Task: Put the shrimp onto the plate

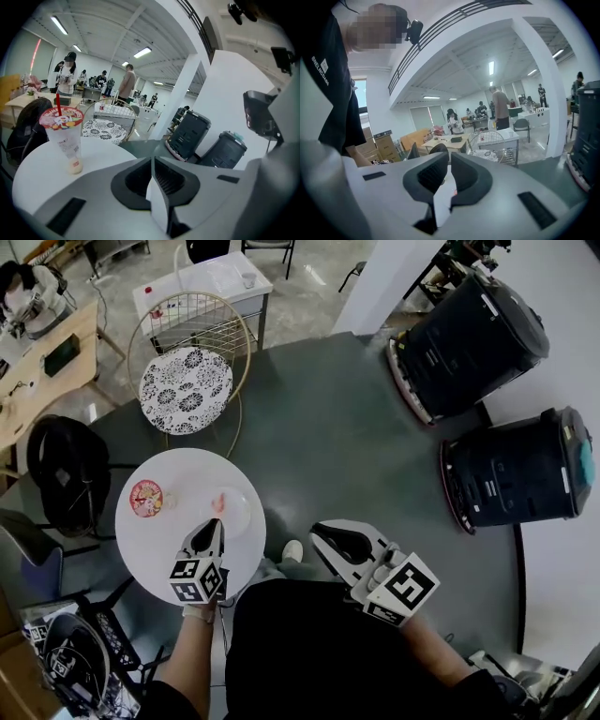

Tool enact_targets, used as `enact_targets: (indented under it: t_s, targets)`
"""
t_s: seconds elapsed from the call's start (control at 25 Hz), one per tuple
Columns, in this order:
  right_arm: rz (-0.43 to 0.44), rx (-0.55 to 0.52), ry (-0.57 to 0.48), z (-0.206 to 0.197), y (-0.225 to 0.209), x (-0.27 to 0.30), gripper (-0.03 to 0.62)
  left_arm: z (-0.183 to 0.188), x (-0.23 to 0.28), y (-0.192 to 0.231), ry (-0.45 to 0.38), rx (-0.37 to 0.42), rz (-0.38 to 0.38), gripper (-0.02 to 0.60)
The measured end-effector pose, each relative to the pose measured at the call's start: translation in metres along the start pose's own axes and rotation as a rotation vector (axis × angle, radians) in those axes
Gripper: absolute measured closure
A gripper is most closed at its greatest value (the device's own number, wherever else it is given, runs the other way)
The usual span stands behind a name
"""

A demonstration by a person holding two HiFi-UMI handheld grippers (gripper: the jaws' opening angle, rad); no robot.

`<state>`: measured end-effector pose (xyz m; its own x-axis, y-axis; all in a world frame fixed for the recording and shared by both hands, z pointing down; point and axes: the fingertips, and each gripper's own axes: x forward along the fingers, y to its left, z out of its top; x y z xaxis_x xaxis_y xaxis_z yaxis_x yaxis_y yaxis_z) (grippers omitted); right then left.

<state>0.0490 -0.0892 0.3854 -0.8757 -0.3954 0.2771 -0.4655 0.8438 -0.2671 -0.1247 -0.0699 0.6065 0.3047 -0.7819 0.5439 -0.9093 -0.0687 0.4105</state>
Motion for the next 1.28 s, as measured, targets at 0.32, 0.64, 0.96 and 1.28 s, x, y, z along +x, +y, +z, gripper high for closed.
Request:
enact_targets:
  t_s: [0.32,0.64,0.96,1.28]
  targets:
    - [0.112,0.02,-0.027,0.005,0.022,0.021,0.563,0.037,-0.059,-0.039,-0.13,-0.003,-0.032,0.575]
    - [0.232,0.025,-0.045,0.007,0.051,0.04,0.563,0.083,-0.114,-0.08,-0.256,0.031,-0.05,0.575]
    - [0.298,0.023,-0.093,0.017,0.066,0.056,0.563,0.101,-0.15,-0.103,-0.308,0.049,-0.06,0.575]
    - [0.367,-0.026,-0.112,0.015,0.087,0.062,0.563,0.124,-0.183,-0.113,-0.377,0.117,-0.051,0.575]
